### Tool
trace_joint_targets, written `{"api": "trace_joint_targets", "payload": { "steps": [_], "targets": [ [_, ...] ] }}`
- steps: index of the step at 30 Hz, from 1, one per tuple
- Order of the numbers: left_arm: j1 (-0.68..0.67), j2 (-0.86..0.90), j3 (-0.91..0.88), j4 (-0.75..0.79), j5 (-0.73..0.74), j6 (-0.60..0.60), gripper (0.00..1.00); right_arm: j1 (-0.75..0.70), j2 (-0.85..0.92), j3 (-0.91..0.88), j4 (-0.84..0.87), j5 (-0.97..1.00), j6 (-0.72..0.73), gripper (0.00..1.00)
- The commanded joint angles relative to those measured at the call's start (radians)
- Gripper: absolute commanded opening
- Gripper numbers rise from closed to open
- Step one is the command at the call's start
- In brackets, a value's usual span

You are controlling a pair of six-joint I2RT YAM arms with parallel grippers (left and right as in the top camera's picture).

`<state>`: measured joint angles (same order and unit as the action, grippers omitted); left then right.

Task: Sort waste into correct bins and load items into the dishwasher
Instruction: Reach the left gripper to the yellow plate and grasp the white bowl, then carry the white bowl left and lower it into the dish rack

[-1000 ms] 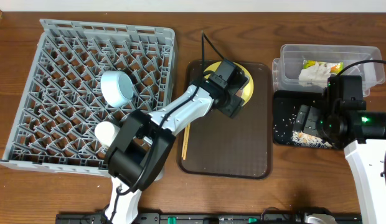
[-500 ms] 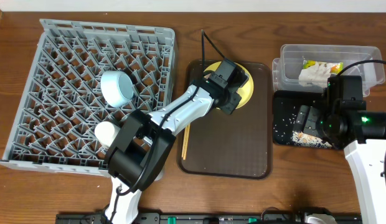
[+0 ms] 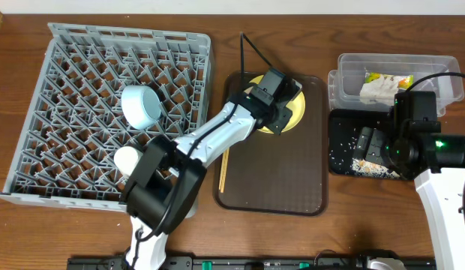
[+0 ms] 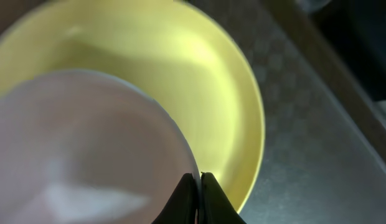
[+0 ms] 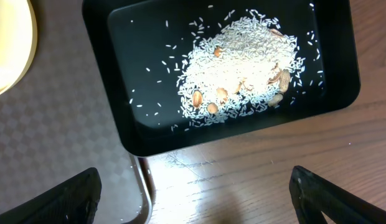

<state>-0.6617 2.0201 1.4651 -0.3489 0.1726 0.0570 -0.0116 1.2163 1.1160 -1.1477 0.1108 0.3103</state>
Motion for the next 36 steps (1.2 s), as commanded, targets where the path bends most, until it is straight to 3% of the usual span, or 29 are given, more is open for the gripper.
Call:
{"api": "trace_joint_targets", "payload": {
  "steps": [1,10,15,26,36],
  "targets": [
    [0.006,-0.097,0.022,-0.002,-0.006,0.000,0.06,-0.015,-0.003,0.016,-0.002,0.013,-0.005,0.94],
    [0.081,-0.274,0.022,-0.011,0.009,-0.077,0.06,-0.015,-0.003,0.016,-0.005,0.013,-0.005,0.94],
    [0.200,-0.342,0.023,-0.011,0.139,-0.123,0.06,-0.015,-0.003,0.016,-0.005,0.013,-0.005,0.94],
    [0.581,-0.338,0.022,-0.004,0.687,-0.240,0.06,-0.015,-0.003,0.016,-0.009,0.013,-0.005,0.94],
    [0.808,-0.233,0.022,0.008,1.028,-0.302,0.06,-0.015,-0.003,0.016,-0.013,0.012,-0.004,0.93]
  ]
}}
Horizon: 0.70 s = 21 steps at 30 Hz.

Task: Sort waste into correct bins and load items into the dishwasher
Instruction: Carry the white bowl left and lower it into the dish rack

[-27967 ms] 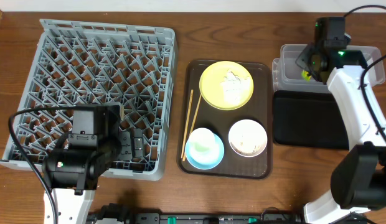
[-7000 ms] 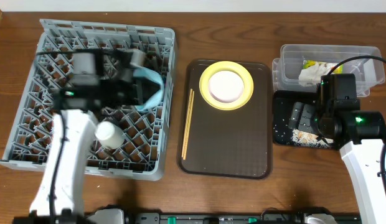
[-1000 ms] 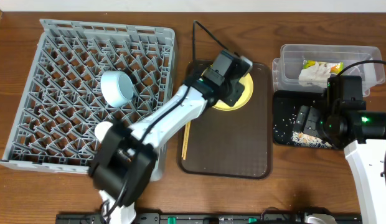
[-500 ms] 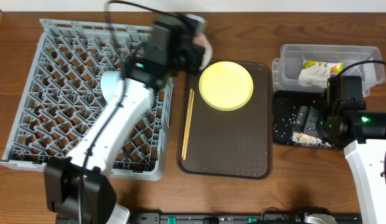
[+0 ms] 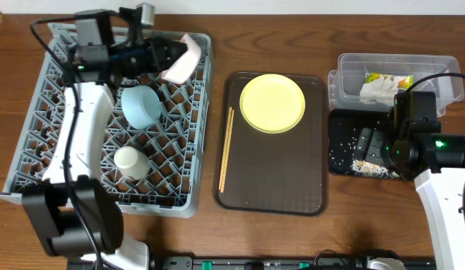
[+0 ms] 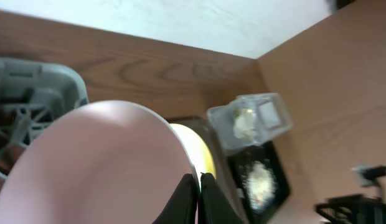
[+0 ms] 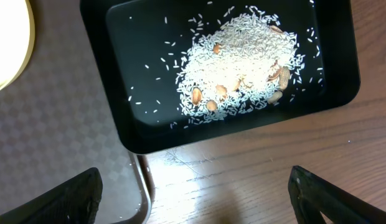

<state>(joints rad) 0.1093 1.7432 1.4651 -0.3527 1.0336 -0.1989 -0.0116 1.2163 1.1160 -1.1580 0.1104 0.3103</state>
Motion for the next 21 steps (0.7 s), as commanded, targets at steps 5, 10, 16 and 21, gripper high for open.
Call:
{"api": "trace_joint_targets", "payload": {
  "steps": [5,10,16,21],
  "targets": [
    [0.097,0.116,0.022,0.110,0.305,-0.162,0.06,-0.015,-0.003,0.016,-0.003,0.013,-0.004,0.93],
    [0.129,0.166,0.022,0.190,0.320,-0.300,0.06,-0.015,-0.003,0.016,-0.003,0.013,-0.004,0.93],
    [0.148,0.212,0.022,0.201,0.317,-0.349,0.06,-0.015,-0.003,0.016,-0.006,0.013,-0.004,0.93],
    [0.146,0.198,0.022,0.259,0.328,-0.349,0.06,-0.015,-0.003,0.016,-0.007,0.013,-0.004,0.93]
  ]
}}
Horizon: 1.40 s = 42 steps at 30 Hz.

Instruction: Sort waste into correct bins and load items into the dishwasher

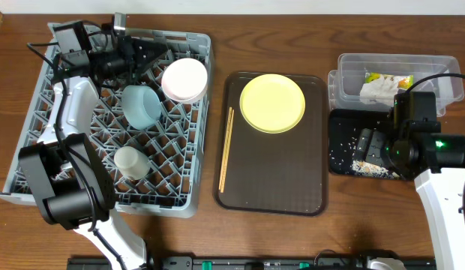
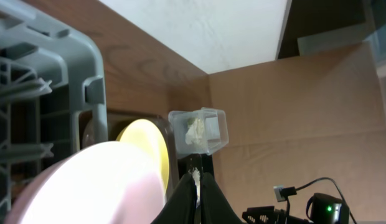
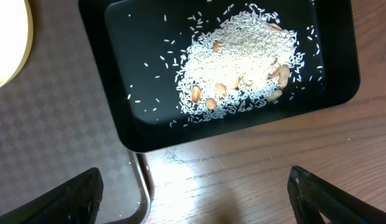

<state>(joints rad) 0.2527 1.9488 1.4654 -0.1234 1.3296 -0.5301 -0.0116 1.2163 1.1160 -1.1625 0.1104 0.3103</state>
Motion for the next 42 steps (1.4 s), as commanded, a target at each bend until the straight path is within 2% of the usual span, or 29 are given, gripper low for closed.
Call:
{"api": "trace_joint_targets", "payload": {
  "steps": [1,3,5,8,11,14,16,19,26,30,35,42],
  "targets": [
    [0.001,-0.019,0.022,0.037,0.031,-0.017,0.11,-0.015,-0.003,0.016,-0.002,0.013,-0.004,0.93],
    [-0.005,-0.045,0.022,0.051,0.019,-0.012,0.17,-0.015,-0.003,0.016,-0.002,0.013,-0.004,0.93],
    [-0.014,-0.077,0.022,0.051,-0.019,0.000,0.36,-0.015,-0.003,0.016,-0.002,0.013,-0.004,0.93],
    [-0.037,-0.132,0.022,0.050,-0.077,0.030,0.45,-0.015,-0.003,0.016,-0.003,0.013,-0.004,0.93],
    [-0.076,-0.190,0.022,0.037,-0.158,0.056,0.46,-0.015,-0.003,0.016,-0.007,0.013,-0.004,0.93],
    [-0.135,-0.249,0.022,-0.054,-0.298,0.142,0.50,-0.015,-0.003,0.016,-0.008,0.013,-0.004,0.93],
    [-0.183,-0.284,0.022,-0.151,-0.440,0.222,0.54,-0.015,-0.003,0.016,-0.008,0.013,-0.004,0.93],
    [-0.262,-0.326,0.022,-0.277,-0.673,0.337,0.55,-0.015,-0.003,0.016,-0.009,0.013,-0.004,0.93],
    [-0.431,-0.344,0.022,-0.416,-1.147,0.475,0.61,-0.015,-0.003,0.016,-0.008,0.013,-0.004,0.93],
    [-0.501,-0.313,0.022,-0.438,-1.236,0.557,0.63,-0.015,-0.003,0.016,-0.008,0.013,-0.004,0.93],
    [-0.547,-0.253,0.021,-0.460,-1.347,0.564,0.63,-0.015,-0.003,0.016,-0.009,0.012,-0.004,0.93],
    [-0.549,-0.161,0.021,-0.475,-1.370,0.568,0.62,-0.015,-0.003,0.016,-0.013,0.012,-0.004,0.93]
  ]
}}
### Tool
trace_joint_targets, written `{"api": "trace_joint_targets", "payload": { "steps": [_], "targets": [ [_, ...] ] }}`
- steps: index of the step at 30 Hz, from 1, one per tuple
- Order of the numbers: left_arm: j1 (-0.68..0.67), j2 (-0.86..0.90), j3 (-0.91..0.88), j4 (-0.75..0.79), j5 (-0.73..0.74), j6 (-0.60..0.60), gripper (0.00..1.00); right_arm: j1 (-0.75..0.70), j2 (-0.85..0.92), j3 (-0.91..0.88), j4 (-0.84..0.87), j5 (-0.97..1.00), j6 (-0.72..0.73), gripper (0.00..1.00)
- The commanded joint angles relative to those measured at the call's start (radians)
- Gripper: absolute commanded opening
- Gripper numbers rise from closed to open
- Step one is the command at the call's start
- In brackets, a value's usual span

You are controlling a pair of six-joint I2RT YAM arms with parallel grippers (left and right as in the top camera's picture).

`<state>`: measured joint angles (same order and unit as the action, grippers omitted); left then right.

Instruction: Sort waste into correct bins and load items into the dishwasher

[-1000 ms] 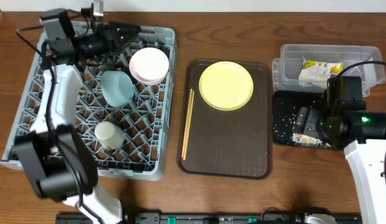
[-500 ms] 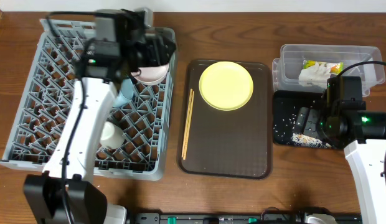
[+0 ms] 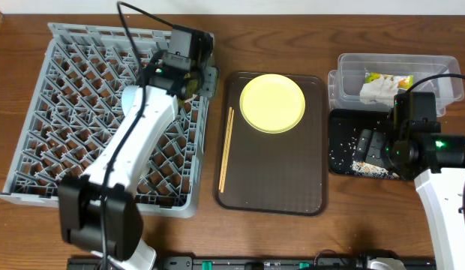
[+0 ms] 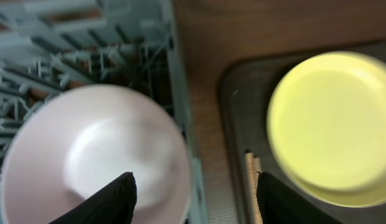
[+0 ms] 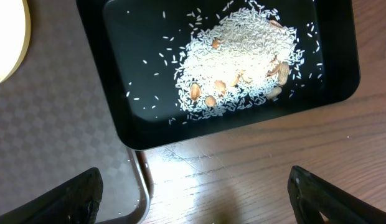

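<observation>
The pink bowl lies in the grey dish rack at its far right edge, its hollow facing the left wrist camera. My left gripper is open just above it, straddling the bowl's right rim and the rack wall, holding nothing. A yellow plate and wooden chopsticks rest on the brown tray. My right gripper is open and empty near the black tray of rice and peanuts. In the overhead view my left arm hides the bowl.
Two clear containers at the far right hold crumpled paper waste. The rack's right wall stands between the bowl and the brown tray. My left arm runs diagonally across the rack.
My left gripper was shut at the pink bowl's rim in the rack; now it is open and the bowl lies free. The left arm has changed posture. The right arm has not moved.
My left gripper was shut on the pink bowl's rim over the yellow plate. Then it held the bowl above the rack's far right corner. Then the bowl sat at the rack's right edge, still gripped. Now it is let go there.
</observation>
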<state>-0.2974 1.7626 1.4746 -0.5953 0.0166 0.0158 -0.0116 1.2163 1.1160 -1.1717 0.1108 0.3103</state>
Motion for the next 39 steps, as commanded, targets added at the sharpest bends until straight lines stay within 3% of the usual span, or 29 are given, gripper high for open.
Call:
{"api": "trace_joint_targets", "payload": {
  "steps": [1,6,16,19,21,28,33,39],
  "targets": [
    [0.001,0.031,0.012,-0.003,-0.059,0.022,0.59,-0.015,-0.003,0.016,-0.003,0.012,-0.004,0.93],
    [0.002,0.052,0.010,-0.003,-0.060,0.022,0.43,-0.015,-0.003,0.016,-0.003,0.012,-0.004,0.93],
    [0.001,0.111,0.002,-0.031,-0.085,0.021,0.42,-0.015,-0.003,0.016,-0.003,0.012,-0.004,0.93],
    [0.001,0.109,0.002,-0.028,-0.085,0.021,0.27,-0.015,-0.003,0.016,-0.003,0.012,-0.004,0.93],
    [0.001,0.106,0.002,-0.028,-0.085,0.021,0.08,-0.015,-0.003,0.016,-0.005,0.012,-0.004,0.93],
    [-0.003,0.024,0.005,-0.021,-0.060,0.021,0.06,-0.015,-0.003,0.016,-0.008,0.012,-0.004,0.93],
    [0.021,-0.080,0.005,-0.013,0.106,0.009,0.06,-0.015,-0.003,0.016,-0.007,0.012,-0.004,0.93],
    [0.154,-0.143,0.004,0.019,0.539,-0.040,0.06,-0.015,-0.003,0.016,-0.008,0.012,-0.004,0.93]
  ]
}}
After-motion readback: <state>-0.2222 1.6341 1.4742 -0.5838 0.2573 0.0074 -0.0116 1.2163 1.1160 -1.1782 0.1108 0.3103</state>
